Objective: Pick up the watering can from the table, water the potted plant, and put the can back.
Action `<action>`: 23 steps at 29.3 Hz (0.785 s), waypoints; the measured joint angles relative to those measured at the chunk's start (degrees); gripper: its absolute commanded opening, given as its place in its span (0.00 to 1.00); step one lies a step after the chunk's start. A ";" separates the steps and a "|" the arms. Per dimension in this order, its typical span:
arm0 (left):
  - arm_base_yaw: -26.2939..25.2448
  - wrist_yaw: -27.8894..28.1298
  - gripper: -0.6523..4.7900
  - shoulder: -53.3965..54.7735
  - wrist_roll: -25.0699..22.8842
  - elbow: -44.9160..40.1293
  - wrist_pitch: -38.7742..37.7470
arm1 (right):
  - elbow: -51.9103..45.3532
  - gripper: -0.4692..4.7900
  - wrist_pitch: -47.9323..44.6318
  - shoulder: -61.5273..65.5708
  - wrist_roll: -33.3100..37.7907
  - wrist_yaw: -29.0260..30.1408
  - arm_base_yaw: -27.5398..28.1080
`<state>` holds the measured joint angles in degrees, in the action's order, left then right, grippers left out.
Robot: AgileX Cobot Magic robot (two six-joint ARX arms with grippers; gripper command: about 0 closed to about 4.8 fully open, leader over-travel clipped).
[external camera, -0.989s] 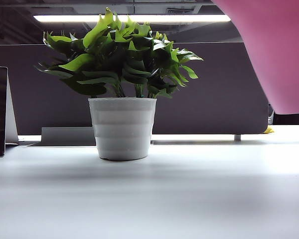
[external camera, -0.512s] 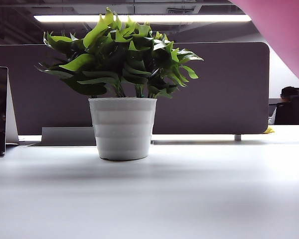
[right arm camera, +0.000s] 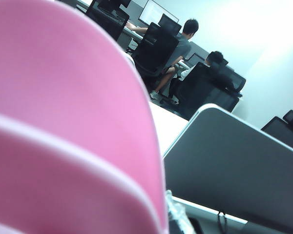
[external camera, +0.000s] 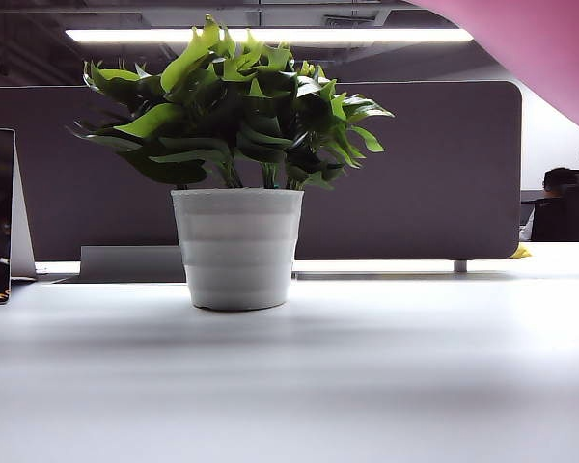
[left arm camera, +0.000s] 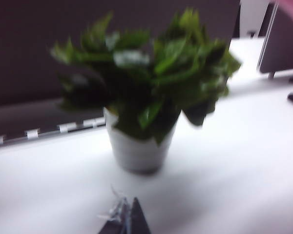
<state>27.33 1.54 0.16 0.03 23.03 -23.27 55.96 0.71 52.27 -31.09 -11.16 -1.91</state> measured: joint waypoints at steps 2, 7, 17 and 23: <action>0.00 0.00 0.11 -0.02 0.00 1.60 0.22 | 1.42 0.09 0.09 1.42 -1.33 -0.70 -0.76; 0.00 0.00 0.11 0.00 0.00 3.69 0.11 | 4.79 0.09 0.37 3.96 -4.17 -2.78 -3.50; 0.00 0.00 0.11 0.00 0.00 3.96 -0.02 | 8.13 0.09 0.17 6.27 -7.50 -3.78 -3.80; 0.00 0.00 0.11 0.00 0.00 3.96 0.02 | 9.18 0.09 -1.38 6.60 -10.08 -3.85 -3.65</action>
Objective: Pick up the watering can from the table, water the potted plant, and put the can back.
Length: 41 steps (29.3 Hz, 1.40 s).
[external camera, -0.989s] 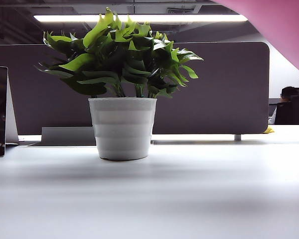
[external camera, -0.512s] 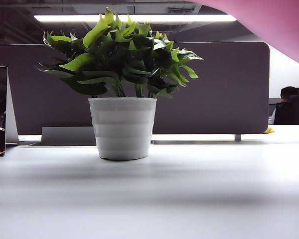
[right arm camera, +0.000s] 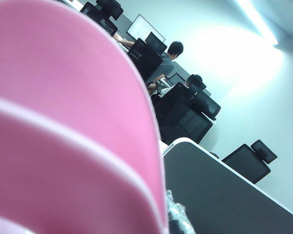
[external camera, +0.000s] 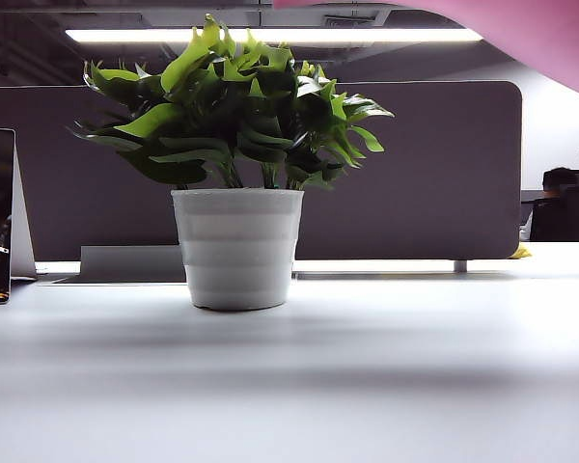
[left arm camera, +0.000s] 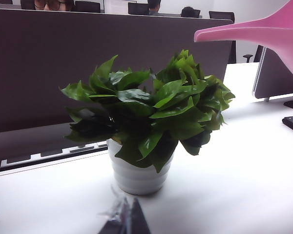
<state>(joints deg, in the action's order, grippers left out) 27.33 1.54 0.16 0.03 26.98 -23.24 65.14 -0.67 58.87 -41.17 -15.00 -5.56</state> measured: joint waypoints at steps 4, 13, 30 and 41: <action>0.00 0.00 0.11 0.00 0.00 0.00 -0.02 | 1.01 0.09 -0.26 1.29 -0.68 0.00 0.00; 0.00 -0.02 0.11 0.00 0.00 0.00 0.00 | 3.93 0.09 -0.79 2.95 -2.01 0.02 -0.02; 0.00 -0.02 0.11 0.00 0.00 0.00 0.00 | 6.58 0.09 -3.52 6.05 -9.81 -0.26 -3.78; 0.00 0.00 0.11 0.00 0.00 0.00 0.00 | 6.56 0.09 -5.44 6.80 -12.33 -1.73 -5.05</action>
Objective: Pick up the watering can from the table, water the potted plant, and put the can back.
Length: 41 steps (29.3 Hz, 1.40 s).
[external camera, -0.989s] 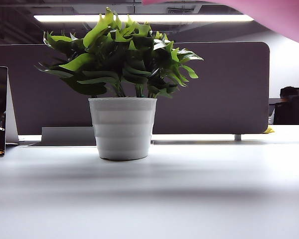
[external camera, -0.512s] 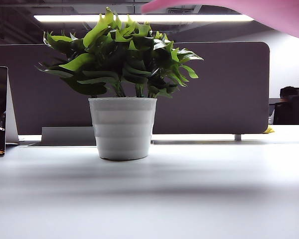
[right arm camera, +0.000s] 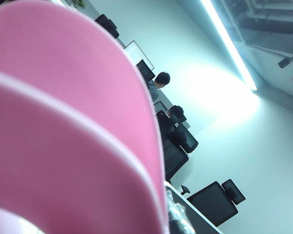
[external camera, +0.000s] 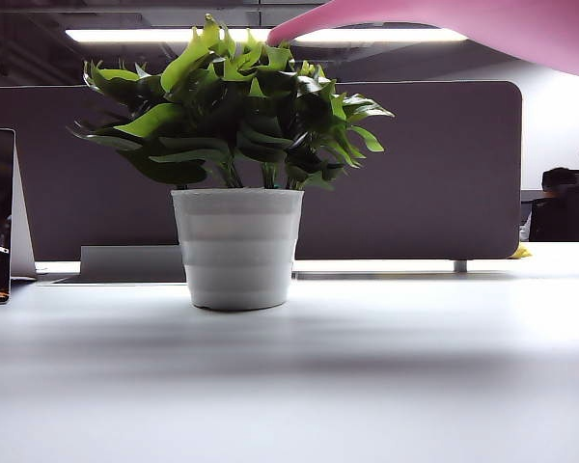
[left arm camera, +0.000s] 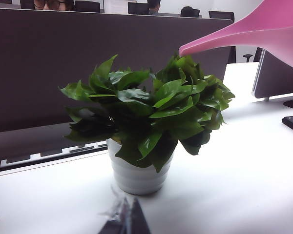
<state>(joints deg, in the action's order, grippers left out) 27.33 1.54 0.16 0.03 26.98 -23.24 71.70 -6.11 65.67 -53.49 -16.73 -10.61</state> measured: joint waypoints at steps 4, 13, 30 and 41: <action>0.00 0.00 0.11 0.00 0.00 -0.02 0.00 | 0.02 0.09 -0.42 0.00 -1.44 -0.24 0.02; 0.00 0.00 0.11 0.00 0.00 0.00 0.00 | 1.11 0.09 -0.22 -0.04 -2.58 -1.33 0.15; 0.00 0.00 0.11 0.00 0.00 -0.02 0.00 | 4.33 0.09 2.54 -0.22 -5.46 -2.62 0.15; 0.00 0.00 0.11 0.00 0.00 -0.02 -0.02 | 4.33 0.09 4.31 -0.20 -5.88 -2.62 0.15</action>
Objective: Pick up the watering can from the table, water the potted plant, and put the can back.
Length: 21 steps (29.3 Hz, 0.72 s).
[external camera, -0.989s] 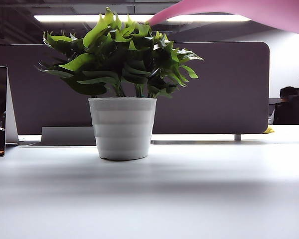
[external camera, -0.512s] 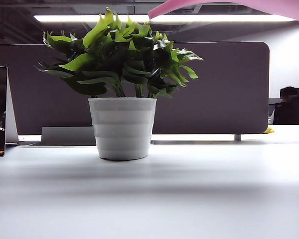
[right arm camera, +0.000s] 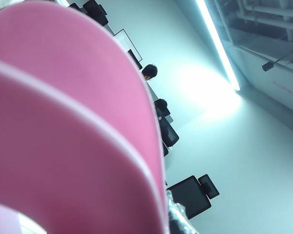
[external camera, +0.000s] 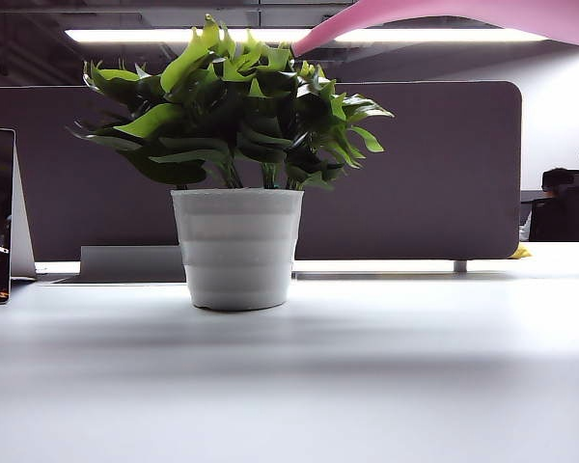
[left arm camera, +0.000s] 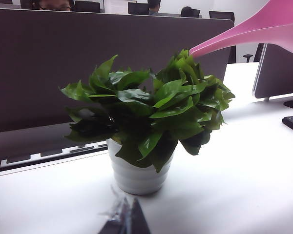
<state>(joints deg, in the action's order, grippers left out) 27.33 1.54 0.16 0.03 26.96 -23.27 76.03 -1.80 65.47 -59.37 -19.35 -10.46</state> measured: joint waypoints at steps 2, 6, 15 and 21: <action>0.00 0.00 0.11 0.00 0.00 0.00 0.02 | 0.00 0.09 0.00 0.00 -0.39 0.00 0.00; 0.00 0.00 0.11 0.00 0.00 0.00 0.02 | 0.00 0.09 0.02 0.00 -1.25 0.00 0.00; 0.00 0.00 0.11 0.00 0.00 0.00 0.02 | 0.00 0.09 -0.39 0.00 -2.10 0.70 -0.02; 0.00 0.00 0.11 0.00 0.00 0.00 0.02 | 0.00 0.09 -1.36 0.00 -3.06 1.31 -0.20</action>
<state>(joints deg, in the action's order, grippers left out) 27.33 1.54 0.16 0.03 26.96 -23.24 76.03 -3.16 65.47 -62.43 -18.04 -10.66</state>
